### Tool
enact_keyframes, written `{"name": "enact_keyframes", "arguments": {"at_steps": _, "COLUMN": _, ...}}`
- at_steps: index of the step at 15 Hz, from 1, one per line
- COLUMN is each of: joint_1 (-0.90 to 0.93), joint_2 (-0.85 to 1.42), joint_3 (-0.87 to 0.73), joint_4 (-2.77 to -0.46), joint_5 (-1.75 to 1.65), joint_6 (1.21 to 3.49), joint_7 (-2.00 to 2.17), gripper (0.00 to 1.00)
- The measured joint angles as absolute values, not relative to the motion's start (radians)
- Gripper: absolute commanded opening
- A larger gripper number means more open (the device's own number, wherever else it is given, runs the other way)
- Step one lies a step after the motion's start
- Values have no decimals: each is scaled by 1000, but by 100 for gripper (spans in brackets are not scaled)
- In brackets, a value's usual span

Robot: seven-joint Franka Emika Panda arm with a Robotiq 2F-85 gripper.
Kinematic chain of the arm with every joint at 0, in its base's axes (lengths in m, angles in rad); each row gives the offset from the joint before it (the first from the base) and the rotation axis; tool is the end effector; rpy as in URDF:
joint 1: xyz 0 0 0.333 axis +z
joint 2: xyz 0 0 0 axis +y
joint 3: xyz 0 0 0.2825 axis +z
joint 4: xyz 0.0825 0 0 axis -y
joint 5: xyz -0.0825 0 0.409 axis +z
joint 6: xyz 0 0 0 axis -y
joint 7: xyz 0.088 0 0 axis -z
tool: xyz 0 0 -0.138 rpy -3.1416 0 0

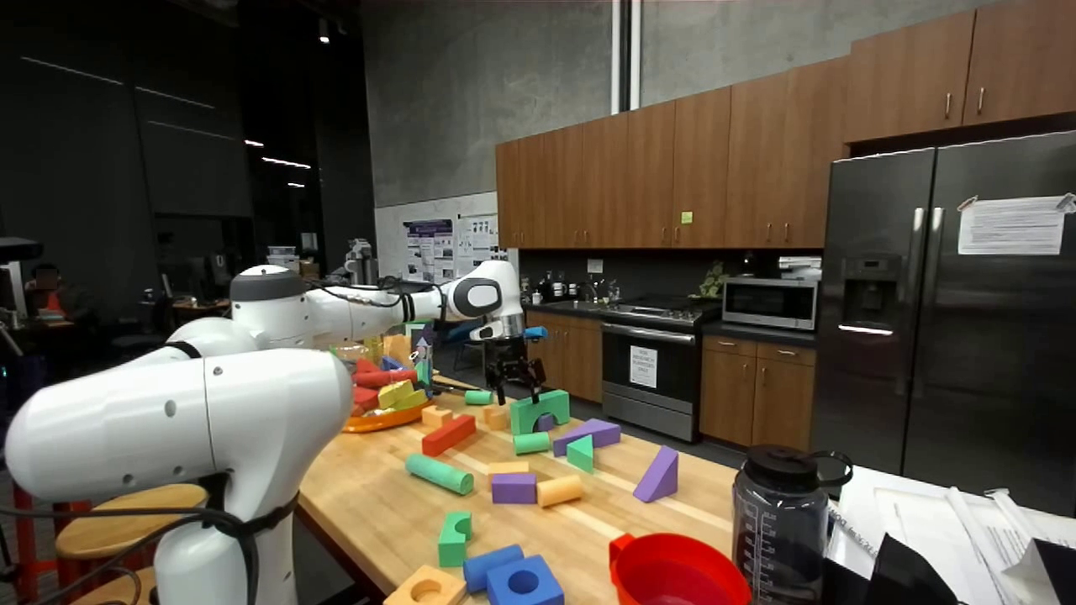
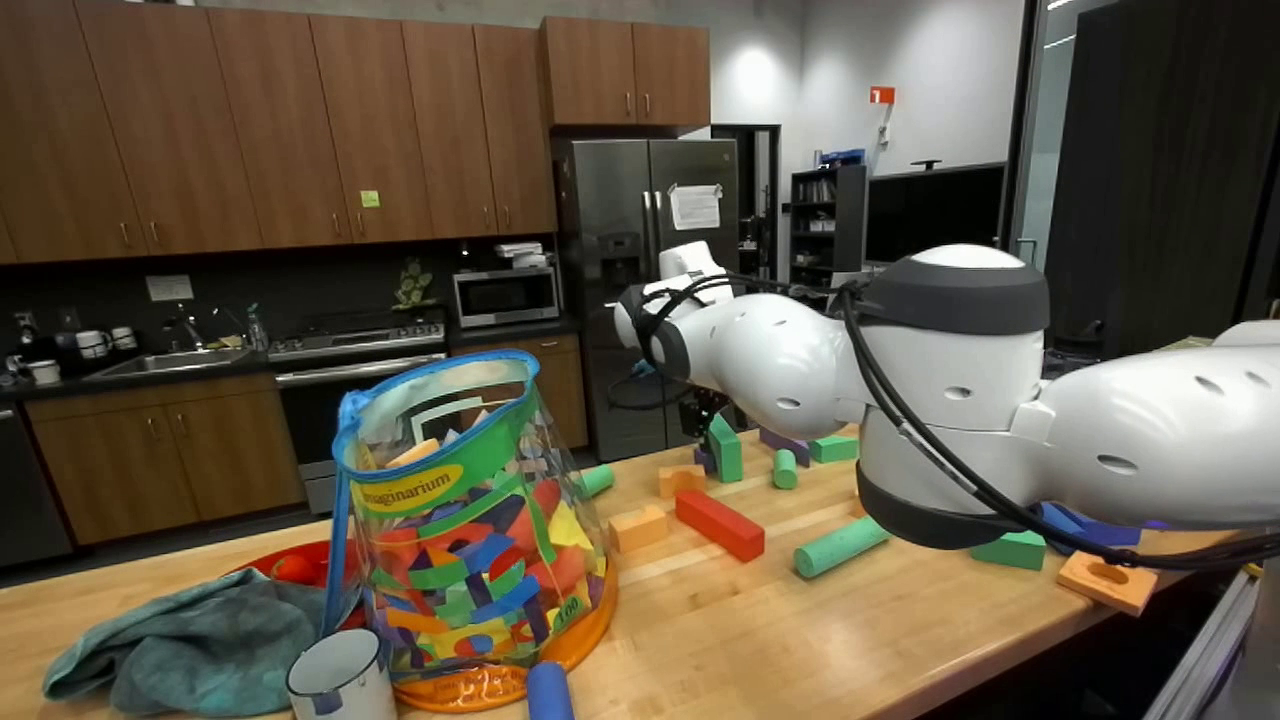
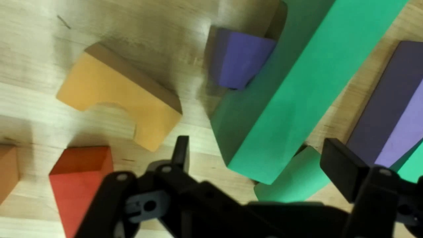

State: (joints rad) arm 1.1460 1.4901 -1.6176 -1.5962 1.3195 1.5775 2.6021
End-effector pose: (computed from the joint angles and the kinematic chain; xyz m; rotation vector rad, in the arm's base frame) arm 0.6691 0.0548 0.2533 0.1274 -3.0917 0.2688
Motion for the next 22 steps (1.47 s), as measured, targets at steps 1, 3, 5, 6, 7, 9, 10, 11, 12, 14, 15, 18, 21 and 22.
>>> {"name": "enact_keyframes", "arguments": {"at_steps": 1, "joint_1": 1152, "joint_2": 1490, "joint_3": -1614, "joint_4": -1594, "joint_5": 1320, "joint_6": 1578, "joint_7": 2602, "gripper": 100}}
{"name": "enact_keyframes", "arguments": {"at_steps": 3, "joint_1": 1164, "joint_2": 1490, "joint_3": -1610, "joint_4": -1590, "joint_5": 1319, "joint_6": 1579, "joint_7": 2602, "gripper": 100}}
{"name": "enact_keyframes", "arguments": {"at_steps": 5, "joint_1": 1172, "joint_2": 1490, "joint_3": -1610, "joint_4": -1587, "joint_5": 1319, "joint_6": 1581, "joint_7": 2602, "gripper": 100}}
{"name": "enact_keyframes", "arguments": {"at_steps": 6, "joint_1": 1173, "joint_2": 1490, "joint_3": -1610, "joint_4": -1586, "joint_5": 1318, "joint_6": 1583, "joint_7": 2602, "gripper": 100}}
{"name": "enact_keyframes", "arguments": {"at_steps": 7, "joint_1": 1173, "joint_2": 1490, "joint_3": -1610, "joint_4": -1586, "joint_5": 1317, "joint_6": 1585, "joint_7": 2602, "gripper": 100}}
{"name": "enact_keyframes", "arguments": {"at_steps": 9, "joint_1": 1171, "joint_2": 1490, "joint_3": -1610, "joint_4": -1589, "joint_5": 1313, "joint_6": 1592, "joint_7": 2602, "gripper": 100}}
{"name": "enact_keyframes", "arguments": {"at_steps": 10, "joint_1": 1170, "joint_2": 1490, "joint_3": -1610, "joint_4": -1591, "joint_5": 1310, "joint_6": 1598, "joint_7": 2602, "gripper": 100}}
{"name": "enact_keyframes", "arguments": {"at_steps": 11, "joint_1": 1168, "joint_2": 1490, "joint_3": -1610, "joint_4": -1593, "joint_5": 1304, "joint_6": 1605, "joint_7": 2602, "gripper": 100}}
{"name": "enact_keyframes", "arguments": {"at_steps": 12, "joint_1": 1167, "joint_2": 1490, "joint_3": -1610, "joint_4": -1595, "joint_5": 1300, "joint_6": 1611, "joint_7": 2602, "gripper": 100}}
{"name": "enact_keyframes", "arguments": {"at_steps": 14, "joint_1": 1164, "joint_2": 1490, "joint_3": -1610, "joint_4": -1597, "joint_5": 1292, "joint_6": 1621, "joint_7": 2602, "gripper": 100}}
{"name": "enact_keyframes", "arguments": {"at_steps": 15, "joint_1": 1163, "joint_2": 1490, "joint_3": -1610, "joint_4": -1598, "joint_5": 1286, "joint_6": 1623, "joint_7": 2602, "gripper": 100}}
{"name": "enact_keyframes", "arguments": {"at_steps": 18, "joint_1": 1163, "joint_2": 1490, "joint_3": -1604, "joint_4": -1598, "joint_5": 1270, "joint_6": 1624, "joint_7": 2602, "gripper": 94}}
{"name": "enact_keyframes", "arguments": {"at_steps": 21, "joint_1": 1166, "joint_2": 1490, "joint_3": -1572, "joint_4": -1601, "joint_5": 1254, "joint_6": 1639, "joint_7": 2602, "gripper": 99}}
{"name": "enact_keyframes", "arguments": {"at_steps": 22, "joint_1": 1167, "joint_2": 1490, "joint_3": -1553, "joint_4": -1602, "joint_5": 1246, "joint_6": 1652, "joint_7": 2602, "gripper": 100}}
